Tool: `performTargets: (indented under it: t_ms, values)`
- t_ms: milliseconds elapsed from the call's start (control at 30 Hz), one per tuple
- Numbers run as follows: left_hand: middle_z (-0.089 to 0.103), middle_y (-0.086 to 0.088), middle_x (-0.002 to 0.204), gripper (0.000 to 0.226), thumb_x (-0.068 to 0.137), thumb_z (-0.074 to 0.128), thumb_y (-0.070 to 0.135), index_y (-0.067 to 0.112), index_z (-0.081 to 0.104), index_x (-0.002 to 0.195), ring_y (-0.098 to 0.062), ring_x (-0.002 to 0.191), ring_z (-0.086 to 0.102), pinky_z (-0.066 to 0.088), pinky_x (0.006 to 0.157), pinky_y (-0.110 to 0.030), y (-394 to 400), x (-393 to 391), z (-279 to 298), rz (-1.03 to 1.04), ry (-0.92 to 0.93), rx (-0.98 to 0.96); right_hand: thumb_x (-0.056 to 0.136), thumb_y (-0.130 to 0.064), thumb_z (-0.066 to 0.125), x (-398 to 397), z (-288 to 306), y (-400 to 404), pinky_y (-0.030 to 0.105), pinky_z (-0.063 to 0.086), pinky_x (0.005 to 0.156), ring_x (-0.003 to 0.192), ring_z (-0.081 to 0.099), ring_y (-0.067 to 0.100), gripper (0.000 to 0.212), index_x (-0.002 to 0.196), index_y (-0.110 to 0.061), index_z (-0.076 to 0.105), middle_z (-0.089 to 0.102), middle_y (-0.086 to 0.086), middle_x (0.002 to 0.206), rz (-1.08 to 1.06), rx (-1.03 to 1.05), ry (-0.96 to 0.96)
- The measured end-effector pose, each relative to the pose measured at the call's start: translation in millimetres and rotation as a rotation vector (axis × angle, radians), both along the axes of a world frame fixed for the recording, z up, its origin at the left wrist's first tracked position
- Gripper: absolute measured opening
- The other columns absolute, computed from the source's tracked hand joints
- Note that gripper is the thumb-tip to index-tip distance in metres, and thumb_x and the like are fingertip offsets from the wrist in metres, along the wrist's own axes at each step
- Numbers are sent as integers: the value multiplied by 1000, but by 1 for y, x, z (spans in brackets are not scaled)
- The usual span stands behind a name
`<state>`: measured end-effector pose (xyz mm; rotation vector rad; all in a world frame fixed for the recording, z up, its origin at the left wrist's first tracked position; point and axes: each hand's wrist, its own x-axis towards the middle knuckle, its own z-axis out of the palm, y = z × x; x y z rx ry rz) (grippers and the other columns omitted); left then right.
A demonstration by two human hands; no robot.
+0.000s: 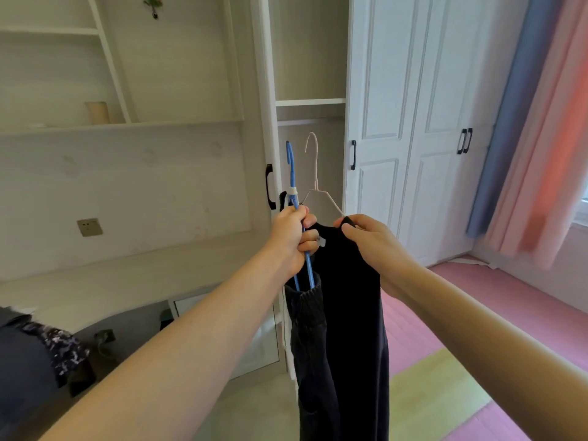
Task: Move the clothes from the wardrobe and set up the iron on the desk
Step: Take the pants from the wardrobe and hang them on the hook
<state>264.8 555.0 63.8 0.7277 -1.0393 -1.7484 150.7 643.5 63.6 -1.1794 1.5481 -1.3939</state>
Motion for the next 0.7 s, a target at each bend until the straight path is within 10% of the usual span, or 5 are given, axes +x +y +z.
performTargets:
  t_ms: [467,700]
  values:
    - [39,1,60,24,101,32,11,13,36,77,-5,32,22,17,30,-15,30,54,18,186,150,46,97,-24,50,44,10,7,29,50,71,79,63,20,17,102,-18,65,66,15,102,240,48,38]
    - [61,-9,73,20,100,38,16,10,44,82,-15,52,52,45,48,-22,27,83,1,247,301,157,97,-23,51,52,-1,-1,38,54,82,86,66,27,18,102,-18,67,67,17,103,358,84,4]
